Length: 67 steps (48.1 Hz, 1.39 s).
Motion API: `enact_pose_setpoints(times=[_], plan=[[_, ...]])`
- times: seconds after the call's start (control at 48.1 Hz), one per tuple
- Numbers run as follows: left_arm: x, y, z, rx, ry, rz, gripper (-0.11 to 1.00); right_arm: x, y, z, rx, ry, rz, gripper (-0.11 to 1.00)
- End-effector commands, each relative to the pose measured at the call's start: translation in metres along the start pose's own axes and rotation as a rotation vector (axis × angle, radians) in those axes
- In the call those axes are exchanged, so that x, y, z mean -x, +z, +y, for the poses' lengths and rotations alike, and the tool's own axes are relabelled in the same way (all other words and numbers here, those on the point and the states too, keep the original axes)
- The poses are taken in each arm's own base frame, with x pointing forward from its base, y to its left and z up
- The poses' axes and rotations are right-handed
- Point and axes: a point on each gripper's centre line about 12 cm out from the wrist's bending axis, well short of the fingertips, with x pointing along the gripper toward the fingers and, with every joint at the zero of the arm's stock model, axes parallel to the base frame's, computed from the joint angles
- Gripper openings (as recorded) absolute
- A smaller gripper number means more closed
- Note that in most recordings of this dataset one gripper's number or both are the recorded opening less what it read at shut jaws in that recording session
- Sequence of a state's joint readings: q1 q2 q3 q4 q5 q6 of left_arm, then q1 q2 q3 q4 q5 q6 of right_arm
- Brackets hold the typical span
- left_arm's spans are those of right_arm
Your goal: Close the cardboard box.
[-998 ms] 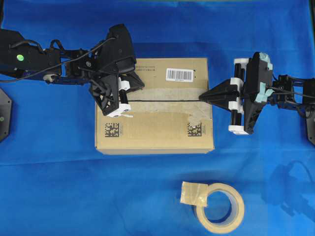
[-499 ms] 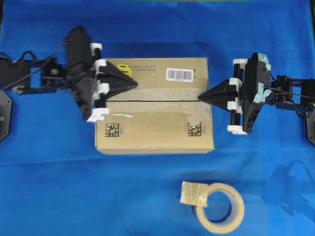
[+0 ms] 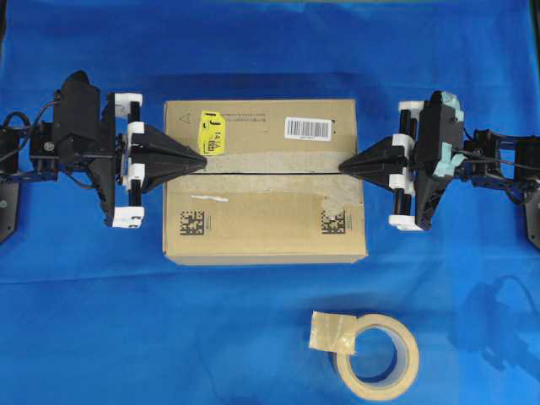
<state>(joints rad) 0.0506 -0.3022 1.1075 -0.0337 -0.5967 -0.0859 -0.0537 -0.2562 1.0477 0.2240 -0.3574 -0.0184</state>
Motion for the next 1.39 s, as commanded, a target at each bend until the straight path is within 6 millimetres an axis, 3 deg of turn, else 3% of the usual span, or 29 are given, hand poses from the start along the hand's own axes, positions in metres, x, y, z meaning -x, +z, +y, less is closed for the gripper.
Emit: enact_pose_setpoints(times=[0.0, 0.478, 1.372], plan=[[0.0, -0.001, 0.0, -0.001, -0.003, -0.02, 0.0, 0.0, 0.005, 0.0, -0.004, -0.001, -0.019, 0.0], [-0.004, -0.041, 0.004, -0.007, 0.009, 0.084, 0.0, 0.0, 0.005, 0.0, -0.004, -0.001, -0.019, 0.0], [-0.006, -0.041, 0.0, -0.009, -0.006, 0.079, 0.0, 0.0, 0.005, -0.001, -0.003, -0.001, -0.02, 0.0]])
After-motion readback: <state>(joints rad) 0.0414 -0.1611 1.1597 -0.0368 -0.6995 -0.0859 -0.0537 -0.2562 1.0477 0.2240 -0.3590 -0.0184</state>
